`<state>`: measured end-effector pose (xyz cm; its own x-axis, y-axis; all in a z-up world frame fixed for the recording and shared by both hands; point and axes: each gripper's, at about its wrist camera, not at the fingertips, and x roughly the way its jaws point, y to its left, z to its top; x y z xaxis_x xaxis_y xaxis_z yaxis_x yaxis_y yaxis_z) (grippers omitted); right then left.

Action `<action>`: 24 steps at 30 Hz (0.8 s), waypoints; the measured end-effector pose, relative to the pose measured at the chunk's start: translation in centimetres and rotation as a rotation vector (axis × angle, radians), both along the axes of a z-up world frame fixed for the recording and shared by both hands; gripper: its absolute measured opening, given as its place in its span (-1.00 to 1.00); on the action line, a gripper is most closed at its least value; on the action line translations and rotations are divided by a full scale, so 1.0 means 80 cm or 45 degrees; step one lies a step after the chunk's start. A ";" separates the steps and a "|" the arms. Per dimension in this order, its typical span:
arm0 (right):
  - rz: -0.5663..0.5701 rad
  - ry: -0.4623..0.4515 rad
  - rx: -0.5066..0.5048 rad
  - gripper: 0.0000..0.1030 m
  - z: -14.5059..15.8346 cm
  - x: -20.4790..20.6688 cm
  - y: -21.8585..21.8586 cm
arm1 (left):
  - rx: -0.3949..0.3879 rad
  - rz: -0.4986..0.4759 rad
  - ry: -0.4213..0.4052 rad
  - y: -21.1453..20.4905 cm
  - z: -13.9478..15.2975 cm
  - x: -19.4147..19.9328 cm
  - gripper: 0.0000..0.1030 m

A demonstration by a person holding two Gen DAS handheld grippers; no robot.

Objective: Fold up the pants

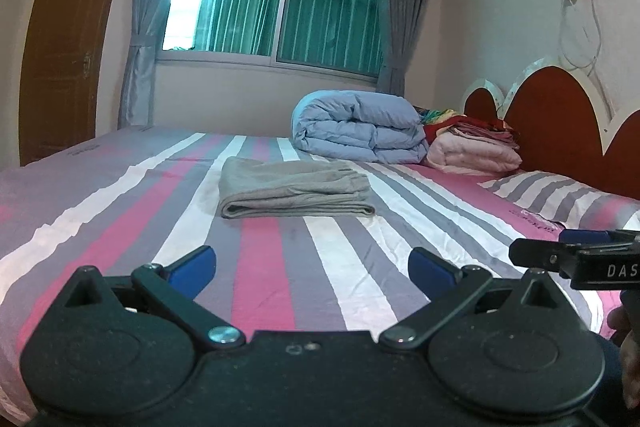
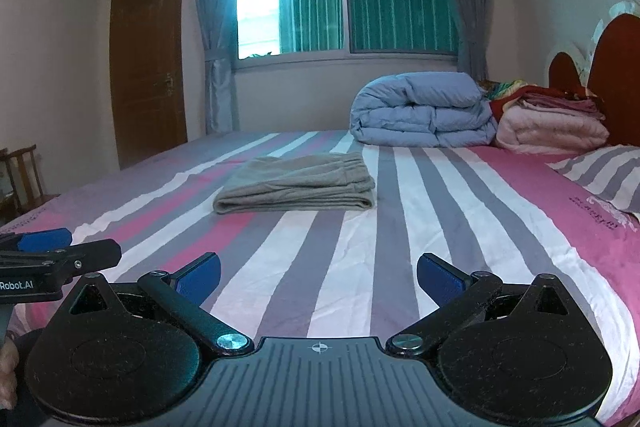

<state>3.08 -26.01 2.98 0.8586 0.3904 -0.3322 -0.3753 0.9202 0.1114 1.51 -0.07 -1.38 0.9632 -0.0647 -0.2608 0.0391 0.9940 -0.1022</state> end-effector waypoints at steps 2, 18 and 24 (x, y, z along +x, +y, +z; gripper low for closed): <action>0.005 -0.002 -0.002 1.00 -0.001 0.001 0.000 | 0.003 0.000 -0.004 0.000 0.000 -0.001 0.88; 0.018 -0.013 -0.022 1.00 -0.002 0.003 0.001 | 0.013 -0.011 0.001 0.001 -0.001 0.002 0.88; 0.019 -0.011 -0.021 1.00 -0.003 0.004 0.000 | 0.011 -0.013 -0.001 0.001 -0.001 0.002 0.88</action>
<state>3.41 -26.01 2.75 0.8556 0.3975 -0.3316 -0.3897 0.9162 0.0928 1.69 0.05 -1.45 0.9626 -0.0725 -0.2609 0.0495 0.9944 -0.0937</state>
